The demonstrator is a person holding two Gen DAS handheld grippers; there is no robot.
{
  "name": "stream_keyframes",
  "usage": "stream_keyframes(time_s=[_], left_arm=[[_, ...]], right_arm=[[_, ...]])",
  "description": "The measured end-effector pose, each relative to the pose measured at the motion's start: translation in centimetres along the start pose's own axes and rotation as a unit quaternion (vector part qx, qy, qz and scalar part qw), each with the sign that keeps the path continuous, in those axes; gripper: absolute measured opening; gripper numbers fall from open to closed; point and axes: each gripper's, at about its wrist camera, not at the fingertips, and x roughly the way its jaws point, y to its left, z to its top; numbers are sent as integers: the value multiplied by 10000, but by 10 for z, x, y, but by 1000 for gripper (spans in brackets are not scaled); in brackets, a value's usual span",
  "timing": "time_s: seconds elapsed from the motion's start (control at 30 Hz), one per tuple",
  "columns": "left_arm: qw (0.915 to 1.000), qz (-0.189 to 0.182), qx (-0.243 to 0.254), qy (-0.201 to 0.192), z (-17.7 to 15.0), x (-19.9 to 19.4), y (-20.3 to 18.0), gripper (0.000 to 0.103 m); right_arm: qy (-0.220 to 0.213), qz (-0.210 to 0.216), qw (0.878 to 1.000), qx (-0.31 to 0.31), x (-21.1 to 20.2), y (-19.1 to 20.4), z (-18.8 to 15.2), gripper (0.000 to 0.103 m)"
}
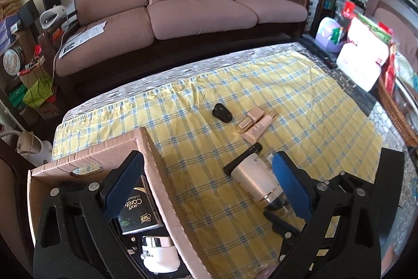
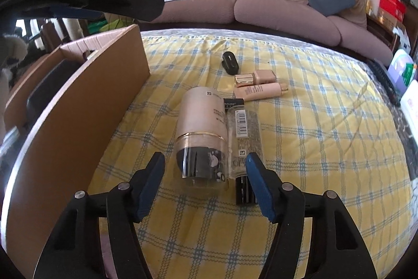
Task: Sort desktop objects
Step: 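Move the right tool toward the white Olay jar and close on it, then lift the Olay jar with the right tool and swing it toward the left tool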
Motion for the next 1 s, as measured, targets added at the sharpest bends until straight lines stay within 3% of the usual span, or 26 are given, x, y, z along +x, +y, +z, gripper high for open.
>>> stream_keyframes(time_s=[0.03, 0.07, 0.2, 0.4, 0.67, 0.77, 0.9, 1.0], left_arm=[[10000, 23, -5, 17, -1, 0, 0, 97], [10000, 32, -9, 24, -1, 0, 1, 97], [9999, 18, 112, 51, -4, -4, -2, 97], [9972, -199, 712, 94, -12, -16, -25, 97], [9811, -750, 1719, 476, -45, -22, -100, 97], [9815, -1130, 1373, 708, -49, -18, -121, 96], [9801, -1548, 927, 831, -49, -8, -143, 86], [9778, -1713, 870, 833, -48, 1, -158, 83]], right_arm=[[21, -46, 10000, -85, 0, 2, 0, 50], [35, 14, 9998, -183, 1, 5, -1, 47], [113, -36, 9992, -369, -1, 10, -3, 46], [205, 421, 9989, 0, -26, -11, -15, 46], [439, 851, 9933, 654, -87, -64, -75, 46], [435, 1008, 9884, 1045, -101, -94, -105, 46], [272, 1016, 9862, 1282, -116, -117, -130, 47], [198, 805, 9872, 1363, -128, -122, -135, 56]])
